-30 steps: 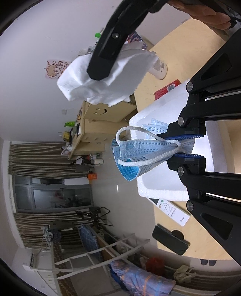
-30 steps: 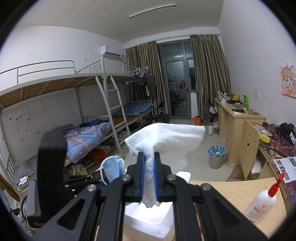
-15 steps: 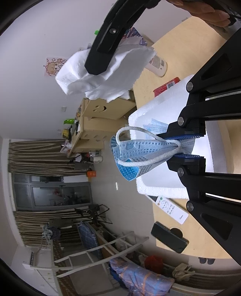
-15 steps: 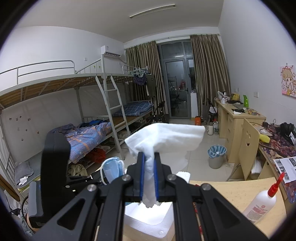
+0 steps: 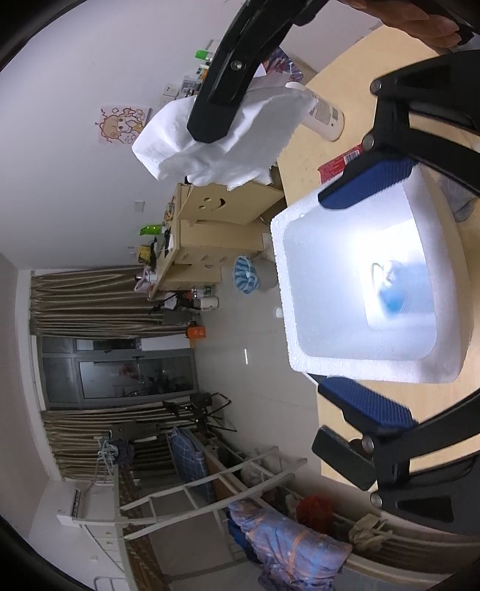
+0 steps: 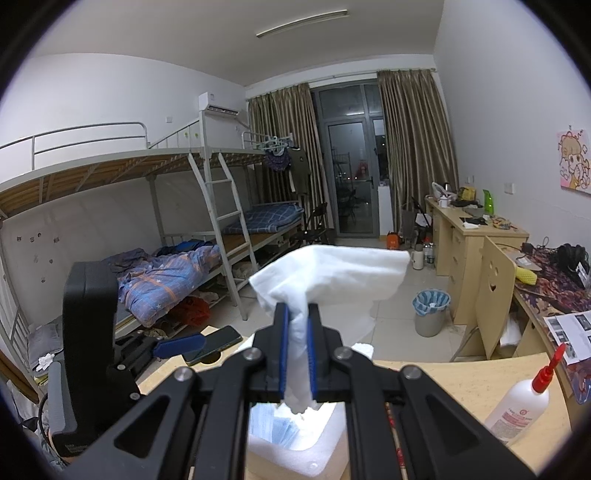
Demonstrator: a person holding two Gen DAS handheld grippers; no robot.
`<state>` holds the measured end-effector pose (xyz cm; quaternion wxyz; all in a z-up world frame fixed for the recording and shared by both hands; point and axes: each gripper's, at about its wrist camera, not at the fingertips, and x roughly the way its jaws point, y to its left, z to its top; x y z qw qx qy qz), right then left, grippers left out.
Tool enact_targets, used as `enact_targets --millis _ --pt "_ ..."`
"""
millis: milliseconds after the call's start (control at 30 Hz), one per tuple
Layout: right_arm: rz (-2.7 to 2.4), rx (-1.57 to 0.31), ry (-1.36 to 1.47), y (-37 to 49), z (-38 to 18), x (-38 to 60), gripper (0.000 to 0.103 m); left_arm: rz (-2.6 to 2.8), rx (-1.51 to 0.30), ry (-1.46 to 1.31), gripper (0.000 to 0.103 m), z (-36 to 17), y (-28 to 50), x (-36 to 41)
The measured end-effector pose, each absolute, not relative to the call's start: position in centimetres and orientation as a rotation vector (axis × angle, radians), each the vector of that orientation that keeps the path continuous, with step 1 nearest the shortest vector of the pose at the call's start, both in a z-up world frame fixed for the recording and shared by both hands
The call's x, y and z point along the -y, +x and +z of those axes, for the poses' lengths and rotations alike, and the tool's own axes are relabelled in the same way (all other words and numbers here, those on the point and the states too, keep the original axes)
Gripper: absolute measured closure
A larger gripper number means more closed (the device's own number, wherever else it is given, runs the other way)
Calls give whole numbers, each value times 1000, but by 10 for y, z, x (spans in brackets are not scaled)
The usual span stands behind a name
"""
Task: Organize soft objects
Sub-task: 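Lower the tissue into the foam box and open the right tool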
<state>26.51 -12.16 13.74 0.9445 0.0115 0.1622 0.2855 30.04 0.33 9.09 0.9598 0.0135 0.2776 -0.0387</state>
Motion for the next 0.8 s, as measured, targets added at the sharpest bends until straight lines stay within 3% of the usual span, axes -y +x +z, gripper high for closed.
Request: enact_targets --millis 800 --pt "594 -372 11 280 134 117 91 55 -521 -27 9 103 292 -42"
